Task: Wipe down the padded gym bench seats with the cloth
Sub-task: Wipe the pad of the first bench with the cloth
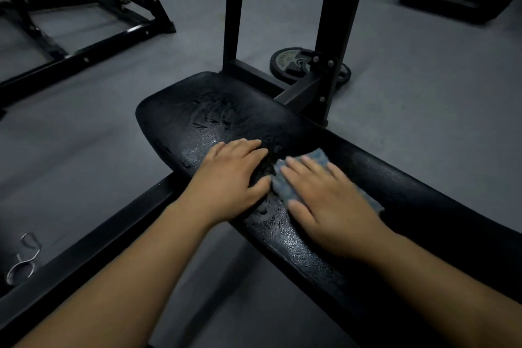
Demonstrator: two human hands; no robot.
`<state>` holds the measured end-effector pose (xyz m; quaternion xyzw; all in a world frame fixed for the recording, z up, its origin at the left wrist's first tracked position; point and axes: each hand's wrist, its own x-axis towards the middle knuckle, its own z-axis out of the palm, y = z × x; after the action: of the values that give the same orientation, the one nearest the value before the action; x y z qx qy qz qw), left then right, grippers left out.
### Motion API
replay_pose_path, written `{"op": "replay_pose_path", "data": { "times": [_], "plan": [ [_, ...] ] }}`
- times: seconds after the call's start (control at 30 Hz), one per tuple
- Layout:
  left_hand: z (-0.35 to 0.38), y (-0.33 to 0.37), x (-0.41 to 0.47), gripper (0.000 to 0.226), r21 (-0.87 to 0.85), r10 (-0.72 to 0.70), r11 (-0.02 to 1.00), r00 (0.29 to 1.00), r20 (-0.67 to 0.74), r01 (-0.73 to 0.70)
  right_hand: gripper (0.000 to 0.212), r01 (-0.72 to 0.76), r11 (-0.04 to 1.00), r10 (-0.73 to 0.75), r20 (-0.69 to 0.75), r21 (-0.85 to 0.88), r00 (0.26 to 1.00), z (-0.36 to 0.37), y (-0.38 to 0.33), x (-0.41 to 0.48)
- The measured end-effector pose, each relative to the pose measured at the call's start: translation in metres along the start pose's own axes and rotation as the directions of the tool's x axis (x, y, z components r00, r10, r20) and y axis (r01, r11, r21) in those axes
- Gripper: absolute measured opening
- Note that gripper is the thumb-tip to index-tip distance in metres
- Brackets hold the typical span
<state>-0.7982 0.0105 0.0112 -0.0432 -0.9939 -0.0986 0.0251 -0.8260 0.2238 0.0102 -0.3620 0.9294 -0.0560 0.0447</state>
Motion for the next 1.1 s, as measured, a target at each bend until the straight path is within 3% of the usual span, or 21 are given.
{"op": "replay_pose_path", "data": {
  "times": [0.07, 0.17, 0.2, 0.27, 0.33, 0.4, 0.53, 0.6, 0.77, 0.83, 0.93, 1.0, 1.1],
  "plan": [
    [-0.006, -0.013, 0.005, 0.083, 0.034, 0.053, 0.998, 0.998, 0.038, -0.055, 0.071, -0.052, 0.999, 0.052, -0.022, -0.01, 0.998, -0.003, 0.029, 0.006],
    [-0.01, -0.021, 0.009, 0.084, 0.054, 0.085, 0.995, 0.995, 0.055, -0.088, 0.062, -0.331, 0.944, 0.33, -0.08, 0.004, 0.94, -0.005, 0.056, 0.06],
    [-0.01, -0.023, 0.011, 0.084, 0.056, 0.076, 0.995, 0.996, 0.044, -0.078, 0.062, -0.363, 0.932, 0.362, -0.084, 0.009, 0.928, -0.003, 0.047, 0.073],
    [-0.009, -0.026, 0.012, 0.083, 0.044, 0.052, 0.998, 0.998, 0.017, -0.053, 0.066, -0.277, 0.961, 0.276, -0.075, -0.001, 0.958, 0.002, 0.017, 0.072],
    [-0.004, -0.03, 0.012, 0.081, 0.036, 0.047, 0.998, 0.999, -0.007, -0.047, 0.072, -0.071, 0.997, 0.071, -0.029, 0.004, 0.997, 0.001, -0.01, 0.034],
    [0.001, -0.033, 0.011, 0.075, 0.028, 0.047, 0.999, 0.998, -0.042, -0.046, 0.073, -0.01, 0.999, 0.009, 0.039, 0.033, 0.999, -0.004, -0.007, -0.002],
    [0.004, -0.036, 0.009, 0.069, 0.017, 0.057, 0.998, 0.994, -0.091, -0.056, 0.065, -0.308, 0.951, 0.306, -0.058, -0.018, 0.95, -0.004, 0.036, 0.034],
    [0.006, -0.037, 0.009, 0.067, 0.009, 0.07, 0.998, 0.991, -0.117, -0.07, 0.066, -0.405, 0.914, 0.401, -0.097, -0.018, 0.911, -0.002, 0.017, 0.063],
    [0.008, -0.04, 0.009, 0.065, 0.009, 0.084, 0.996, 0.989, -0.123, -0.083, 0.074, -0.053, 0.998, 0.052, 0.044, 0.018, 0.998, 0.003, -0.038, -0.005],
    [0.005, -0.04, 0.008, 0.069, 0.015, 0.096, 0.995, 0.992, -0.088, -0.095, 0.072, -0.097, 0.995, 0.097, 0.049, 0.009, 0.994, -0.004, -0.006, -0.012],
    [-0.008, -0.048, 0.02, 0.07, 0.069, 0.133, 0.989, 0.991, -0.014, -0.132, 0.072, -0.326, 0.945, 0.325, -0.042, -0.007, 0.945, -0.009, 0.026, 0.04],
    [-0.015, -0.061, 0.034, 0.07, 0.106, 0.105, 0.989, 0.994, 0.013, -0.105, 0.073, -0.326, 0.945, 0.325, -0.067, -0.008, 0.943, -0.005, 0.007, 0.067],
    [-0.012, -0.077, 0.043, 0.074, 0.051, 0.044, 0.998, 0.998, 0.047, -0.046, 0.071, -0.019, 1.0, 0.019, 0.008, 0.005, 1.0, -0.003, -0.03, 0.038]
  ]
}}
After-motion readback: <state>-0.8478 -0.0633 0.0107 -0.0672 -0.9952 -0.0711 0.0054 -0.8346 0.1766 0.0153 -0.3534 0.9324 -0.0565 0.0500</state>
